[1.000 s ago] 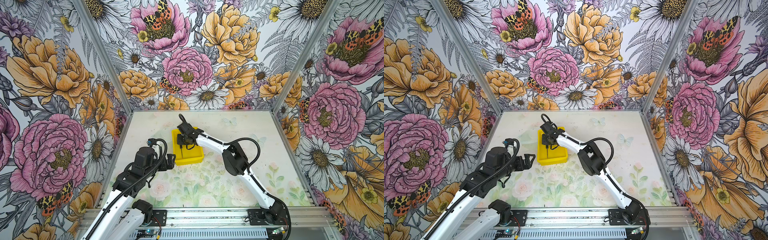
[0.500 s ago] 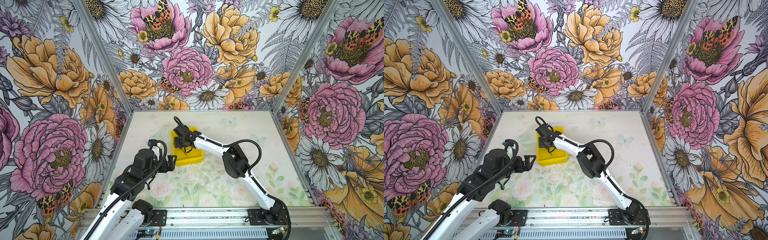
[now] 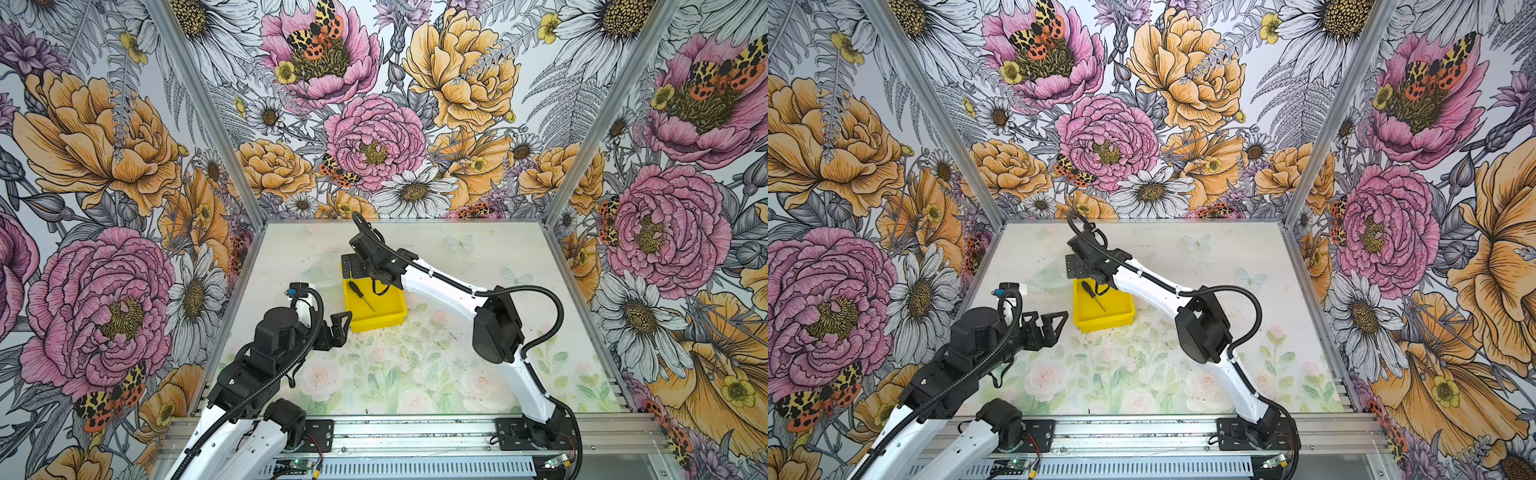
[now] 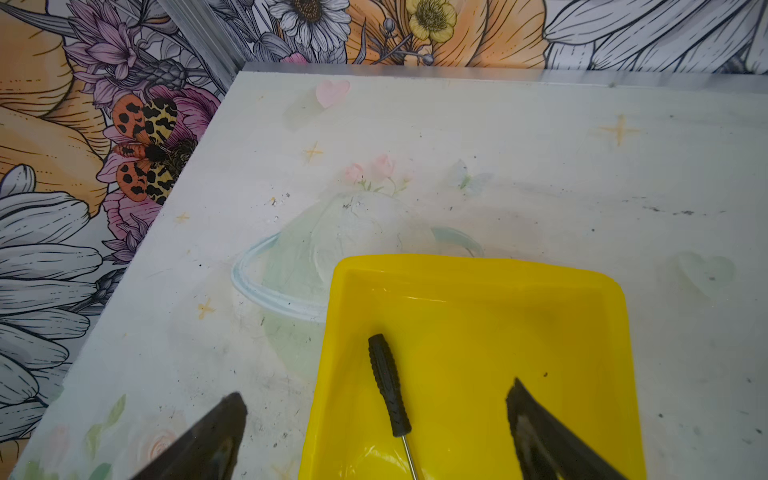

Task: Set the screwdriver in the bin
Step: 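Raise the right gripper out of the bin and draw it back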

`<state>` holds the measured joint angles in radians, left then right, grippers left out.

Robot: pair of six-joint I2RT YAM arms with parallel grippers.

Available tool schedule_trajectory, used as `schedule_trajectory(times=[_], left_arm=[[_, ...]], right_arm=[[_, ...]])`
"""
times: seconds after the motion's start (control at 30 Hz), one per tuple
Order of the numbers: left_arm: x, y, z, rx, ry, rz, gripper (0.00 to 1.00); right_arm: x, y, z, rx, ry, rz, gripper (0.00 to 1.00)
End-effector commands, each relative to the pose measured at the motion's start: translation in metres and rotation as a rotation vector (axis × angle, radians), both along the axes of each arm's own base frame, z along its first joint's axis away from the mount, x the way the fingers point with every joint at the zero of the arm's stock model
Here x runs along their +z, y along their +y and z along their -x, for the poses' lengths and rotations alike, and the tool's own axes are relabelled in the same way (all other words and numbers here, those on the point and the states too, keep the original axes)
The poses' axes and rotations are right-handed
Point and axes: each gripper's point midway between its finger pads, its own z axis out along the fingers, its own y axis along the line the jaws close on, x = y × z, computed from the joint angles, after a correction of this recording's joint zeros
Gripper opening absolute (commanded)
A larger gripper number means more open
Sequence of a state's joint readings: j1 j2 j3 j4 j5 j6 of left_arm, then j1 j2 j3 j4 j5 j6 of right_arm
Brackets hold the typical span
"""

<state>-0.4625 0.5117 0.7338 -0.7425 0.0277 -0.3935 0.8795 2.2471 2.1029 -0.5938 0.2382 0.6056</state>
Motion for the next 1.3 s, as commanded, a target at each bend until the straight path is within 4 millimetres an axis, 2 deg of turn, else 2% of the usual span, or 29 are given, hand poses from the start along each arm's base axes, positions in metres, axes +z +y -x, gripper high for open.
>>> schedule_trajectory(times=[0.0, 0.2, 0.3, 0.43, 0.5, 0.6, 0.77, 0.87, 1.03, 1.17, 1.27], left_arm=[[0.009, -0.011, 0.004, -0.061, -0.049, 0.041, 0.99], [0.022, -0.013, 0.013, -0.093, -0.108, 0.08, 0.99], [0.025, -0.013, 0.016, -0.093, -0.124, 0.087, 0.99], [0.025, -0.006, 0.015, -0.053, -0.136, 0.087, 0.99], [0.023, 0.001, 0.012, -0.008, -0.134, 0.08, 0.99], [0.022, 0.014, 0.009, 0.065, -0.131, 0.062, 0.99], [0.01, 0.021, 0.001, 0.123, -0.106, 0.026, 0.99], [0.0, 0.022, -0.007, 0.146, -0.08, 0.0, 0.99], [-0.015, 0.026, -0.019, 0.188, -0.071, -0.06, 0.99], [-0.017, 0.039, -0.022, 0.243, -0.105, -0.109, 0.99], [-0.014, 0.049, -0.021, 0.273, -0.159, -0.144, 0.99]], right_arm=[[0.031, -0.021, 0.012, -0.072, -0.058, 0.021, 0.99], [0.058, -0.054, 0.046, -0.138, -0.14, 0.081, 0.99], [0.068, -0.078, 0.06, -0.193, -0.17, 0.094, 1.0], [0.078, -0.12, 0.071, -0.286, -0.217, 0.124, 1.0], [0.08, -0.144, 0.075, -0.336, -0.231, 0.134, 0.99], [0.072, -0.193, 0.077, -0.436, -0.242, 0.155, 0.99], [0.058, -0.288, 0.08, -0.608, -0.241, 0.15, 1.0], [0.058, -0.326, 0.082, -0.631, -0.294, 0.19, 1.0], [0.058, -0.355, 0.085, -0.549, -0.419, 0.204, 1.0], [0.043, -0.377, 0.089, -0.549, -0.449, 0.213, 0.99], [0.027, -0.38, 0.089, -0.523, -0.47, 0.192, 0.99]])
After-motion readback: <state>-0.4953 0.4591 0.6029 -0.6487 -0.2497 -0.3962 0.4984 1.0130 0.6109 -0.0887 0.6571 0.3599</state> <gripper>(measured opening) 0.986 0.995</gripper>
